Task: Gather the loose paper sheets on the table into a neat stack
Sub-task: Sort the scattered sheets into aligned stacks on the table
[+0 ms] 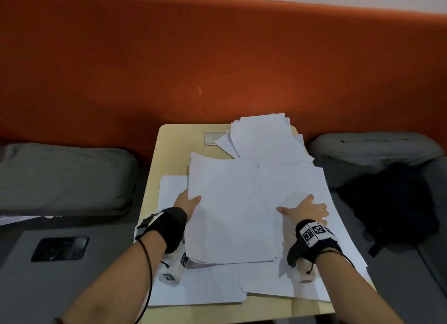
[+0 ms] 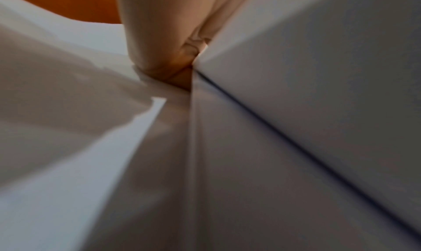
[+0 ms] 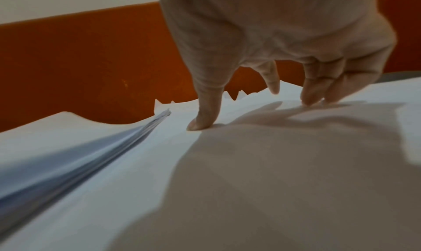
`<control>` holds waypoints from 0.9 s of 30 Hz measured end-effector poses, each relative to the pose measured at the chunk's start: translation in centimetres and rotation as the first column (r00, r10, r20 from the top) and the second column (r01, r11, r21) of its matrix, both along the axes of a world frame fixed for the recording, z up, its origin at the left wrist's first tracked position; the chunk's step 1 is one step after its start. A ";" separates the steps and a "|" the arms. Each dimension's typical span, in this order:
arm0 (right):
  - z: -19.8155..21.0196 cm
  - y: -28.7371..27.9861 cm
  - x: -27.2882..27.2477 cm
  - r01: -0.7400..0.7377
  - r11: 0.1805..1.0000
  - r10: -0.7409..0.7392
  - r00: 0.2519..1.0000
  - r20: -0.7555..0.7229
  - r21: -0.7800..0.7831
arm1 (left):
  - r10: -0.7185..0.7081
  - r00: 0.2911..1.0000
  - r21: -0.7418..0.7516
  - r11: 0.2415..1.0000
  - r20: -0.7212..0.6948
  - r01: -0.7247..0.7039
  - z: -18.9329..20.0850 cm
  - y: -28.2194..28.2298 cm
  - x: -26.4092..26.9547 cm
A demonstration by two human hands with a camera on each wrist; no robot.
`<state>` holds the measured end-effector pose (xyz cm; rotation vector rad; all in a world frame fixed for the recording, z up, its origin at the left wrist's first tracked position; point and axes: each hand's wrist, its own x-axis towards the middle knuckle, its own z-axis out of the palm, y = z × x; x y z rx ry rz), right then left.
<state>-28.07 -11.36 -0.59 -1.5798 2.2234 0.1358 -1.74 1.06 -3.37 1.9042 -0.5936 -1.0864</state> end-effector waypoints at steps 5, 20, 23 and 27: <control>0.0 -0.6 -1.2 0.051 0.999 -0.051 0.998 0.030 0.008 | 0.006 1.000 0.001 1.000 0.001 -0.006 0.0 0.0 0.1; -0.1 0.5 -1.3 0.013 0.998 -0.014 1.000 -0.010 -0.069 | -0.003 1.000 0.004 1.000 0.023 0.003 -0.2 -0.1 0.0; 0.3 1.0 -0.9 -0.077 0.988 0.076 0.997 -0.017 -0.132 | -0.006 1.000 0.004 1.000 0.025 0.006 -0.1 0.0 0.0; 1.5 0.9 -1.4 -0.234 0.958 0.249 0.965 0.079 -0.167 | 0.002 1.000 0.000 1.000 0.024 -0.002 0.0 0.0 0.0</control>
